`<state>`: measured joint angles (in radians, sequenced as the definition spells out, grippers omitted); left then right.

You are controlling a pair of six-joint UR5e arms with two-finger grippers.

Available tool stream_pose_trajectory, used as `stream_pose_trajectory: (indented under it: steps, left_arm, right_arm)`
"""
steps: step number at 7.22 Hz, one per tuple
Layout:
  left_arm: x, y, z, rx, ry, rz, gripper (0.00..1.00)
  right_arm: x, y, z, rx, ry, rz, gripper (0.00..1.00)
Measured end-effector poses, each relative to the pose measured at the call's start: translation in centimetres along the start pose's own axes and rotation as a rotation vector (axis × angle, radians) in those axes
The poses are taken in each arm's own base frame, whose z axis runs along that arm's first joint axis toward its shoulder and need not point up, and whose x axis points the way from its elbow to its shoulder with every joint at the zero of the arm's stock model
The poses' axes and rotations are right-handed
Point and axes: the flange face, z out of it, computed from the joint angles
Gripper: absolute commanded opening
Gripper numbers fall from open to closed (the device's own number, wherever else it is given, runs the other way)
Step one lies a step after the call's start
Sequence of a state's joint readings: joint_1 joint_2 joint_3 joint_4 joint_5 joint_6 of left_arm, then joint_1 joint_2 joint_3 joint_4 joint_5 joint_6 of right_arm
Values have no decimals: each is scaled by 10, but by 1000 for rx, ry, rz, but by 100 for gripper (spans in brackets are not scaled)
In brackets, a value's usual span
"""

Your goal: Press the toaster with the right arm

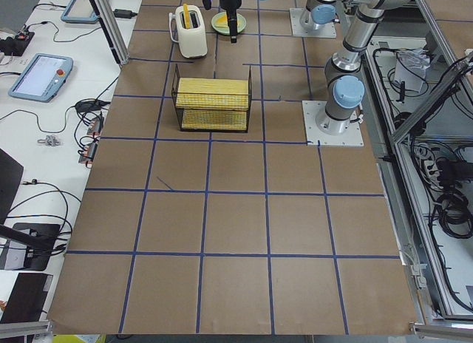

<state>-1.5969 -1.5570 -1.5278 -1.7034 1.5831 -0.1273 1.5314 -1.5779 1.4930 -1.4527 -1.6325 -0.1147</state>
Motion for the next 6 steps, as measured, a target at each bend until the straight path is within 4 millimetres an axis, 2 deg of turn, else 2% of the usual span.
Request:
stream_pose_trajectory:
  steps: [6]
  left_arm:
    - [0, 0, 0, -1, 0, 0, 100]
  right_arm:
    - [2, 0, 9, -14, -4, 2, 100]
